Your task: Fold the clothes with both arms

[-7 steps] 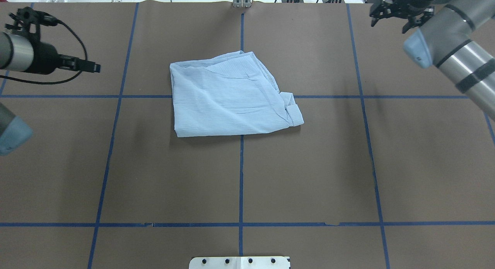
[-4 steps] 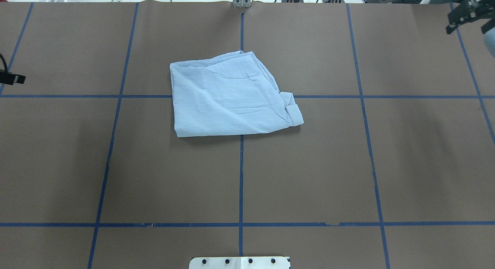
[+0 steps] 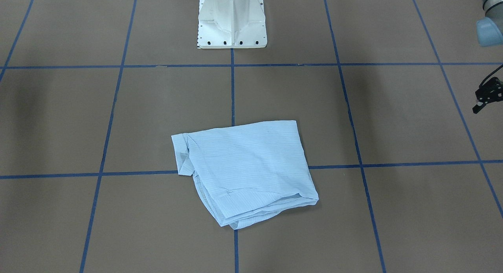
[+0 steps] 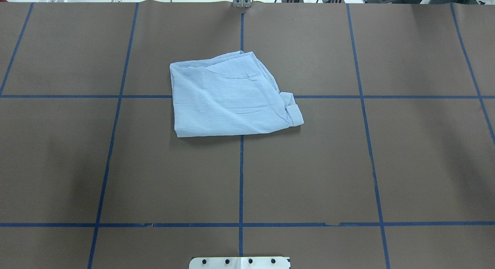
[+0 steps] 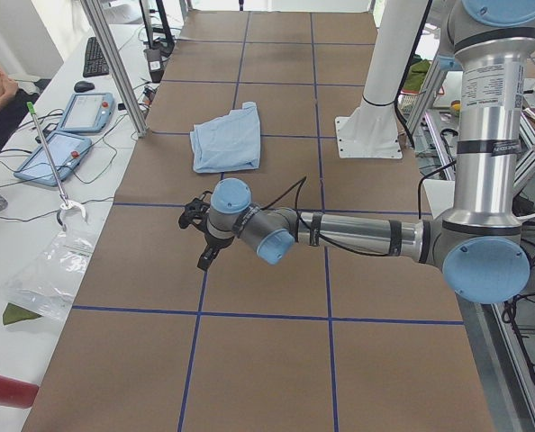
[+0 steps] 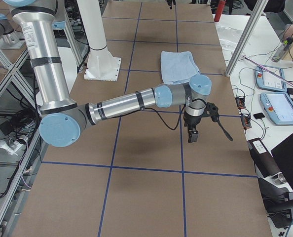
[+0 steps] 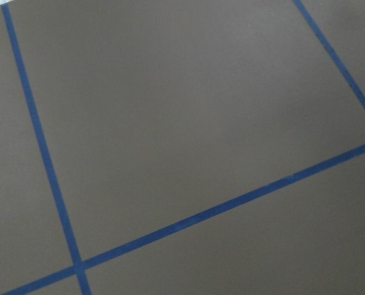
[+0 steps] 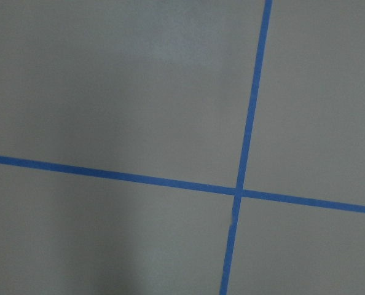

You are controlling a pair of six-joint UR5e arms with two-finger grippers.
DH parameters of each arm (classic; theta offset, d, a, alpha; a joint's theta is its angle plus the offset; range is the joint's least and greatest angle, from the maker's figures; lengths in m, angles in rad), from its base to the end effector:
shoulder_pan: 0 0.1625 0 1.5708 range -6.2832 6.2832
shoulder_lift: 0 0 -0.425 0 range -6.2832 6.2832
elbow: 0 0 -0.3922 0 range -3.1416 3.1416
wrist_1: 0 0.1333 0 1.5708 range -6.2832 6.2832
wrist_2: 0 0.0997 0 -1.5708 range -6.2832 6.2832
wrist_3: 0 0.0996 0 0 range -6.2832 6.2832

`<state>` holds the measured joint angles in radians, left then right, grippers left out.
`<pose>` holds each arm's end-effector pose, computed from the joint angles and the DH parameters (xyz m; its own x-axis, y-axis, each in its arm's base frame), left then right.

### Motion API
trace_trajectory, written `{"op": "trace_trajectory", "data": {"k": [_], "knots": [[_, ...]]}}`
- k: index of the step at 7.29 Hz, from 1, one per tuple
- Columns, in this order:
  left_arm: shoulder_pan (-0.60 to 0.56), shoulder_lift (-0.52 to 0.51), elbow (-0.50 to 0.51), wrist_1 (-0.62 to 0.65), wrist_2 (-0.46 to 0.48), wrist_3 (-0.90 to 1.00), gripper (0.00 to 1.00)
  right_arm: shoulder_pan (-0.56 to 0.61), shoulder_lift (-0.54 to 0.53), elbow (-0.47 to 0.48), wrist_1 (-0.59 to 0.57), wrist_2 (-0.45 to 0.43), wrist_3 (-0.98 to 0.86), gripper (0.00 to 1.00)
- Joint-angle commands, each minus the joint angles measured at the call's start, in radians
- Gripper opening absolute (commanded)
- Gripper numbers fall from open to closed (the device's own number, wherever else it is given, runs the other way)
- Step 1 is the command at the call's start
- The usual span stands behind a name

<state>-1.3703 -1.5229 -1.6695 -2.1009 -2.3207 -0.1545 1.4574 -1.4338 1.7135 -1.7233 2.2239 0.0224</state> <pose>0.0344 -0.4978 0.5733 0.6606 0.3801 -0.6474 -0.0656 0.8883 0.4546 0.0108 -0.5487 0.5411 0.7827 -0.1443 0.6054 0.0947 0.9890 0.1133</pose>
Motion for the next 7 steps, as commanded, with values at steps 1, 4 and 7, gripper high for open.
{"op": "trace_trajectory", "data": {"k": [1, 4, 7], "knots": [[-0.084, 0.006, -0.124, 0.201, -0.032, 0.023, 0.99, 0.003, -0.074, 0.081, -0.009, -0.001, -0.018, 1.0], [-0.119, 0.1, -0.316, 0.352, -0.034, 0.087, 0.99, 0.001, -0.108, 0.049, -0.007, 0.022, -0.013, 1.0], [-0.121, 0.13, -0.335, 0.344, -0.026, 0.087, 0.99, 0.001, -0.114, 0.017, -0.002, 0.028, -0.007, 1.0]]}}
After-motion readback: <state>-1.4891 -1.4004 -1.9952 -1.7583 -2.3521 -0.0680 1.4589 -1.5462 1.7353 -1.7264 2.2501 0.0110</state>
